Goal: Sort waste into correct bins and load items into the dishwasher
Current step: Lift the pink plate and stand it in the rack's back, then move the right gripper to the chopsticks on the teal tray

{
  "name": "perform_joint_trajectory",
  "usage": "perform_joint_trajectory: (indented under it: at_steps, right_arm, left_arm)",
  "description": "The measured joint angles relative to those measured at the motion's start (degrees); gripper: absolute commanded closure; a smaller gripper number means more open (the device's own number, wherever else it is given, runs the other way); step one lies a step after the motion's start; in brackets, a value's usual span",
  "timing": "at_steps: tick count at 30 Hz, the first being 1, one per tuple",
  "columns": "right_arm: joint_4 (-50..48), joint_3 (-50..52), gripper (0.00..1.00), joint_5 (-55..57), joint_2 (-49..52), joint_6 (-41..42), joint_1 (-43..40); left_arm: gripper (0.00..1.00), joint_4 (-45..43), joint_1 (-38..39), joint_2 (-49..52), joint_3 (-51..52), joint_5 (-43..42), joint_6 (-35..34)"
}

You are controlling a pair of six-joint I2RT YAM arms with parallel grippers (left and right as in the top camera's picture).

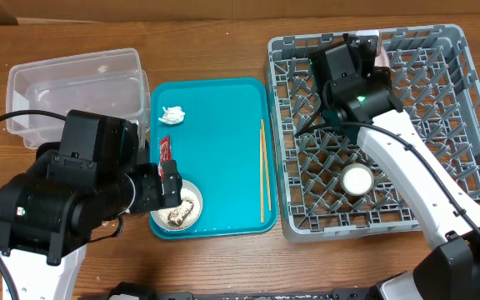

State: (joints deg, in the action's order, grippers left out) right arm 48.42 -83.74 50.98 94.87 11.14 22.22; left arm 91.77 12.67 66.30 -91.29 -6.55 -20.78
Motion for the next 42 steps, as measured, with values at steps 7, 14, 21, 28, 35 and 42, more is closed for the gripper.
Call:
perform_joint_trajectory:
  at_steps: [7,14,21,28,35,42]
  right_arm:
    - [1.44,0.00,0.96,-0.17,0.00,2.32,0.00]
    - [1.57,0.00,0.93,-1.31,0.00,2.93,0.15]
    - [1.55,0.00,0.67,-14.67,-3.21,3.39,4.13]
    - [1.62,-0.26,0.56,-36.74,-9.16,3.76,9.53]
    - [6.19,-0.35,0.62,-50.77,-8.92,3.82,15.13]
    - [5.99,4.33,0.67,-49.66,-1.73,5.60,19.47]
  left_arm:
    - [0.00,-0.02,0.00,0.00,0.00,0.00,-0.02]
    - [0.00,-0.02,0.00,0.00,0.00,0.00,0.00]
    - [0.00,-0.02,0.00,0.00,0.00,0.00,-0.02]
    - [0.00,-0.02,0.00,0.00,0.00,0.00,-0.02]
    - [0.00,-0.02,0.00,0.00,0.00,0.00,-0.02]
    - [0.00,-0.02,0.00,0.00,0.00,0.00,0.00]
